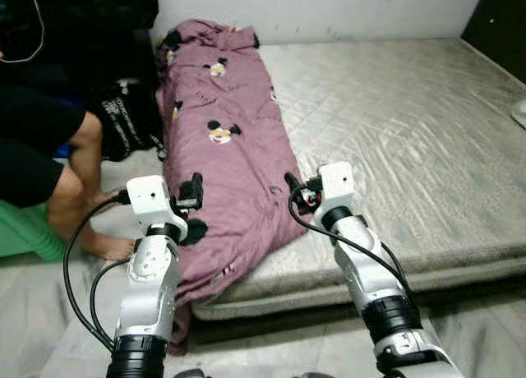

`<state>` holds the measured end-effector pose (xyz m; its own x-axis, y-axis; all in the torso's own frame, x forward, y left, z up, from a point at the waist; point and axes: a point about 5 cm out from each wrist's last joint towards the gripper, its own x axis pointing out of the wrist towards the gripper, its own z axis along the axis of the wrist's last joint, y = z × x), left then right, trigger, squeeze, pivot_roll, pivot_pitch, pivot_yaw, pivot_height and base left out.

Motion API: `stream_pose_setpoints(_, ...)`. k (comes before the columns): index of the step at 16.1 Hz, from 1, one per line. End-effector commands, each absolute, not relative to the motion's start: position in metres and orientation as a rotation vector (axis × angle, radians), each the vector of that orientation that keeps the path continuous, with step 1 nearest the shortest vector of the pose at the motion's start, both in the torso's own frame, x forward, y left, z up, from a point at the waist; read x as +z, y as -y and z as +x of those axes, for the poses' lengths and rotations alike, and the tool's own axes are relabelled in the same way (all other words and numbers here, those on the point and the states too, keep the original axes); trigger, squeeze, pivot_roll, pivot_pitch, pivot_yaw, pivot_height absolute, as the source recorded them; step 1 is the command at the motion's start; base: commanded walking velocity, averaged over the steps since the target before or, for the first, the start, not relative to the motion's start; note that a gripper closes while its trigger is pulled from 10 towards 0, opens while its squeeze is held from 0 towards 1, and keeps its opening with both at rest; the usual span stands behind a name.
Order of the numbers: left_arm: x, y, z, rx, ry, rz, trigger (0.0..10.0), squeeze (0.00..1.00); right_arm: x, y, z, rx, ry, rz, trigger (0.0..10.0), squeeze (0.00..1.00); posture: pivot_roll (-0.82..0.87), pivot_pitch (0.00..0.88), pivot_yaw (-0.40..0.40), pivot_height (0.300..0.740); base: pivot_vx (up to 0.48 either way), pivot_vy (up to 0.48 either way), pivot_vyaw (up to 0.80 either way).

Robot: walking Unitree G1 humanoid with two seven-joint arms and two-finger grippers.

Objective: Clean up the room

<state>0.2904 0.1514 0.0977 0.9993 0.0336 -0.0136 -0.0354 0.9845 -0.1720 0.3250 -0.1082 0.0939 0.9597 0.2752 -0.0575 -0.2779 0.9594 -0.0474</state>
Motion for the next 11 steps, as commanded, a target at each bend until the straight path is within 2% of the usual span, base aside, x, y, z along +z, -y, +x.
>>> stream_pose_setpoints(1,0.1018,-0.1531,0.2912,0.027,0.009,-0.172,10.0,0.0,0.0977,0.1069,0.3262,0.273,-0.034,-0.044,10.0,0.0,0.04,0.013,0.005,0.74,0.311,0.0,0.0)
stream_pose_setpoints(5,0.1015,-0.1525,0.2915,0.024,0.005,-0.168,10.0,0.0,0.0973,0.1066,0.3263,0.272,-0.037,-0.041,10.0,0.0,0.04,0.013,0.006,0.74,0.298,0.0,0.0)
stream_pose_setpoints(9,0.102,-0.1502,0.2923,0.022,0.003,-0.162,10.0,0.0,0.0961,0.1067,0.3268,0.267,-0.048,-0.037,10.0,0.0,0.04,0.013,0.008,0.74,0.0,0.0,0.0)
stream_pose_setpoints(11,0.1016,-0.1506,0.2923,0.027,0.002,-0.163,10.0,0.0,0.095,0.107,0.327,0.262,-0.057,-0.032,10.0,0.0,0.04,0.013,0.009,0.74,0.0,0.0,-0.8)
